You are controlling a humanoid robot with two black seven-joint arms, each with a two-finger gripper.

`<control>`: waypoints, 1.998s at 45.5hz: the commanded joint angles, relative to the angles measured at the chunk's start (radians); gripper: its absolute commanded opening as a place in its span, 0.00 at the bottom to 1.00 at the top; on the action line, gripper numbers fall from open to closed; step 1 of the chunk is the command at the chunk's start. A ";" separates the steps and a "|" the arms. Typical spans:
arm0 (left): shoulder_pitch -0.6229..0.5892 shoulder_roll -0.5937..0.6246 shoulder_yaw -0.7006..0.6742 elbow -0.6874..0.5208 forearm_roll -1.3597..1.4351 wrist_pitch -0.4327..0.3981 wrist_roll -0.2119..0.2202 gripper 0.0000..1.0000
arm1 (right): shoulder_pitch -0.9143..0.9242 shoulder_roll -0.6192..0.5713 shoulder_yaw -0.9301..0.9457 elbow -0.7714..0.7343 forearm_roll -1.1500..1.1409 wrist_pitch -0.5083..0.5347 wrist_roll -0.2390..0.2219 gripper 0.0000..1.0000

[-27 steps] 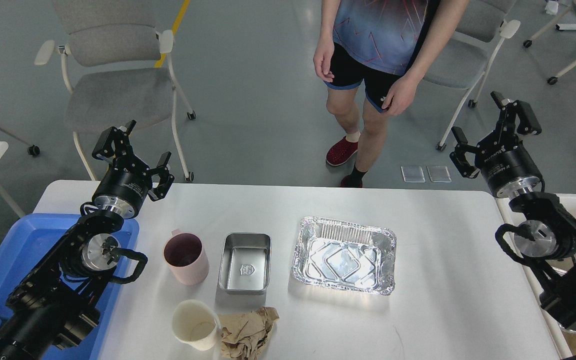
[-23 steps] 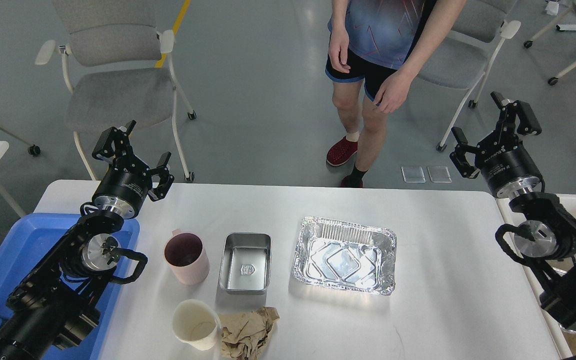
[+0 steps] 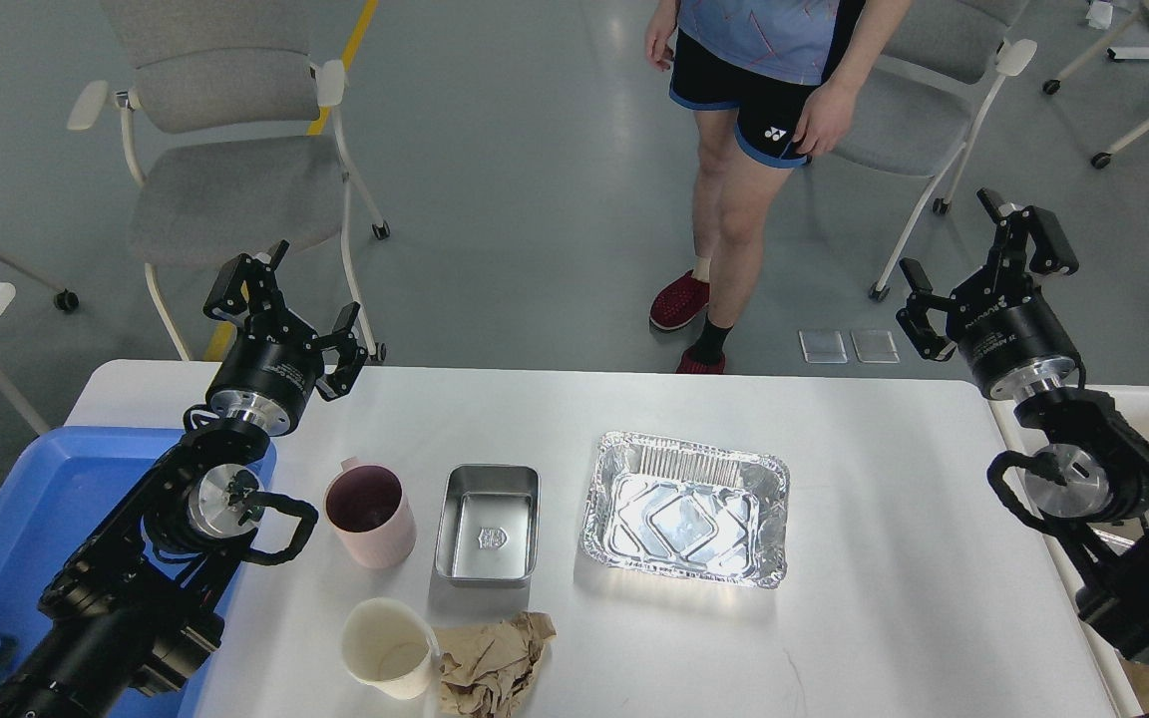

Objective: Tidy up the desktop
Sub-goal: 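Move the left gripper toward the pink mug, then grasp the pink mug with the left gripper and lift it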

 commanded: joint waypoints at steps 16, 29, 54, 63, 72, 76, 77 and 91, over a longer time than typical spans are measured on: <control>-0.039 0.719 0.408 -0.330 -0.010 -0.003 0.384 0.97 | -0.007 0.005 0.001 -0.002 -0.002 0.000 0.002 1.00; -0.107 1.092 0.540 -0.538 -0.003 -0.296 0.555 0.96 | -0.019 0.005 0.001 -0.002 -0.002 0.000 0.002 1.00; -0.135 1.140 0.540 -0.545 0.125 -0.494 0.552 0.94 | -0.041 0.006 0.001 -0.005 -0.002 0.002 0.002 1.00; -0.144 0.847 0.596 -0.509 0.380 -0.437 0.556 0.94 | -0.041 0.006 0.001 -0.005 -0.002 0.002 0.002 1.00; -0.145 0.636 0.652 -0.413 0.513 -0.402 0.559 0.94 | -0.044 0.005 0.001 -0.003 -0.002 0.002 0.002 1.00; -0.142 0.586 0.658 -0.352 0.544 -0.402 0.559 0.94 | -0.053 0.005 0.001 -0.005 -0.002 0.005 0.002 1.00; -0.142 0.578 0.658 -0.342 0.546 -0.402 0.559 0.94 | -0.058 0.005 0.001 -0.003 -0.002 0.005 0.002 1.00; -0.131 0.570 0.658 -0.269 0.547 -0.382 0.555 0.91 | -0.062 0.005 0.001 -0.003 -0.002 0.005 0.002 1.00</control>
